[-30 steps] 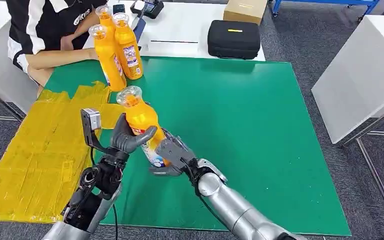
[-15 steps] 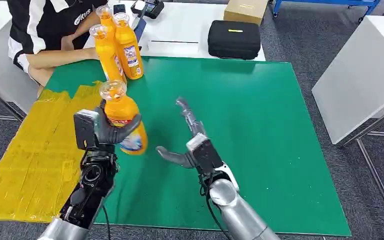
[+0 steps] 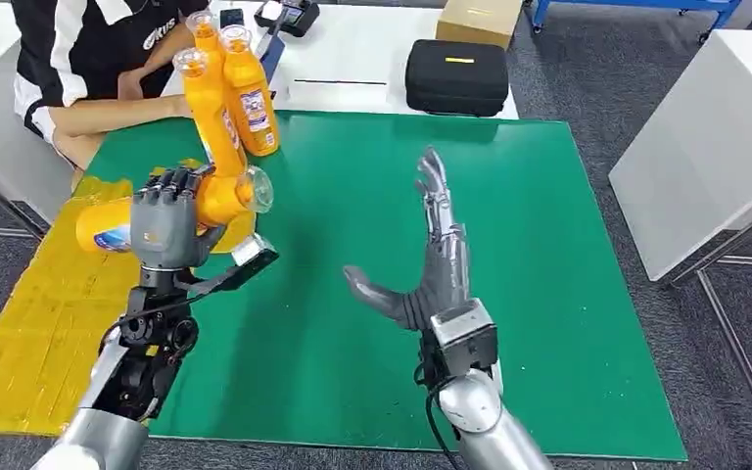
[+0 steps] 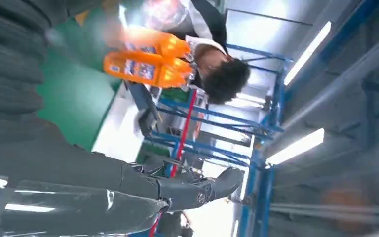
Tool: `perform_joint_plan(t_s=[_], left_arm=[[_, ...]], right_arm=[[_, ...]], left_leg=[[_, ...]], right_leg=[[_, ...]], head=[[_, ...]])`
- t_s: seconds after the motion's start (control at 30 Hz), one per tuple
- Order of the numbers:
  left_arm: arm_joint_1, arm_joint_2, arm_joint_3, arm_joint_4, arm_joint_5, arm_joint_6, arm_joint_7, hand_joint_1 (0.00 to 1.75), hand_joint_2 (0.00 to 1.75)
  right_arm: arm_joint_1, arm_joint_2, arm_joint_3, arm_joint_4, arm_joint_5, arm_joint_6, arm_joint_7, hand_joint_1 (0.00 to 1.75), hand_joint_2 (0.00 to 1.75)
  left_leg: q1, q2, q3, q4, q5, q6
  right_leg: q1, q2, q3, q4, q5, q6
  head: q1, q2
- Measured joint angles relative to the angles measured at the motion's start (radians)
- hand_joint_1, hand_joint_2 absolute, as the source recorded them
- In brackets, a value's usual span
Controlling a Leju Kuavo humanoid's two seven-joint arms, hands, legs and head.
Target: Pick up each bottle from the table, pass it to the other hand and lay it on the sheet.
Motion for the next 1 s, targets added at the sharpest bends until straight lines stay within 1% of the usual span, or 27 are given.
perform_joint_plan(t_s=[0.07,0.17,0.27,0.33,0.4,0.5,0.73,0.93,0.97,1.0], left_arm=[[-0.001,0.002,0.013,0.009,0.007,0.000,0.013,1.75,1.75],[-0.013,0.008,0.015,0.045,-0.165,-0.001,0.111,1.75,1.75],[-0.053,0.028,-0.003,0.148,-0.296,-0.036,0.165,1.75,1.75],[-0.087,0.047,-0.033,0.226,-0.334,-0.101,0.146,1.75,1.75],[-0.117,0.075,-0.086,0.303,-0.342,-0.189,0.099,1.75,1.75],[-0.144,0.120,-0.165,0.396,-0.344,-0.260,0.051,1.75,1.75],[-0.163,0.185,-0.246,0.504,-0.342,-0.288,0.050,1.75,1.75],[-0.166,0.208,-0.309,0.542,-0.343,-0.277,0.128,1.75,1.75],[-0.166,0.208,-0.319,0.545,-0.343,-0.273,0.141,0.12,1.75],[-0.166,0.208,-0.327,0.548,-0.343,-0.266,0.154,0.00,1.75]], right_arm=[[0.005,-0.004,-0.001,-0.016,0.001,-0.001,0.000,0.00,1.75],[0.008,-0.012,-0.001,-0.034,0.019,-0.024,-0.005,0.00,1.75],[0.022,-0.028,-0.004,-0.061,0.050,-0.054,-0.006,0.00,1.75],[0.038,-0.045,-0.012,-0.076,0.059,-0.061,-0.003,0.00,1.75],[0.057,-0.063,-0.027,-0.085,0.059,-0.063,0.000,0.00,1.75],[0.088,-0.084,-0.051,-0.088,0.049,-0.063,0.000,0.00,1.75],[0.118,-0.105,-0.075,-0.085,0.032,-0.060,0.010,0.00,1.75],[0.127,-0.108,-0.081,-0.071,0.023,-0.060,0.013,0.00,1.75],[0.128,-0.108,-0.081,-0.069,0.023,-0.060,0.013,0.00,1.75],[0.129,-0.108,-0.081,-0.067,0.021,-0.060,0.014,0.00,1.75]], left_leg=[[0.000,0.000,0.000,0.000,0.000,0.000],[0.000,-0.001,0.000,0.000,0.000,0.000],[0.000,-0.001,0.000,0.000,0.000,0.000],[0.000,-0.001,0.000,0.000,0.000,0.000],[0.000,-0.001,0.000,0.000,0.000,0.000],[0.000,0.000,0.000,0.000,0.000,0.000],[0.000,0.001,0.000,0.000,0.000,0.000],[0.000,-0.001,0.000,0.000,0.000,0.000],[0.000,-0.001,0.000,0.000,0.000,0.000],[0.000,-0.001,0.000,0.000,0.000,0.000]], right_leg=[[0.000,0.000,0.000,0.000,0.000,0.000],[0.000,-0.001,0.000,0.000,0.000,0.000],[0.000,0.000,0.000,0.000,0.000,0.000],[0.000,-0.001,0.000,0.000,0.000,0.000],[0.000,-0.001,0.000,0.000,0.000,0.000],[0.000,0.000,0.000,0.000,0.000,0.000],[0.000,0.000,-0.001,0.000,-0.001,0.000],[0.000,0.000,0.000,0.000,-0.001,0.000],[0.000,0.000,0.000,0.000,-0.001,0.000],[0.000,0.000,0.000,0.000,-0.001,0.000]], head=[[0.000,0.000],[0.000,0.000],[0.000,0.000],[0.000,0.000],[0.000,0.000],[0.000,0.000],[0.000,0.000],[0.000,0.000],[0.000,0.000],[0.000,0.000]])
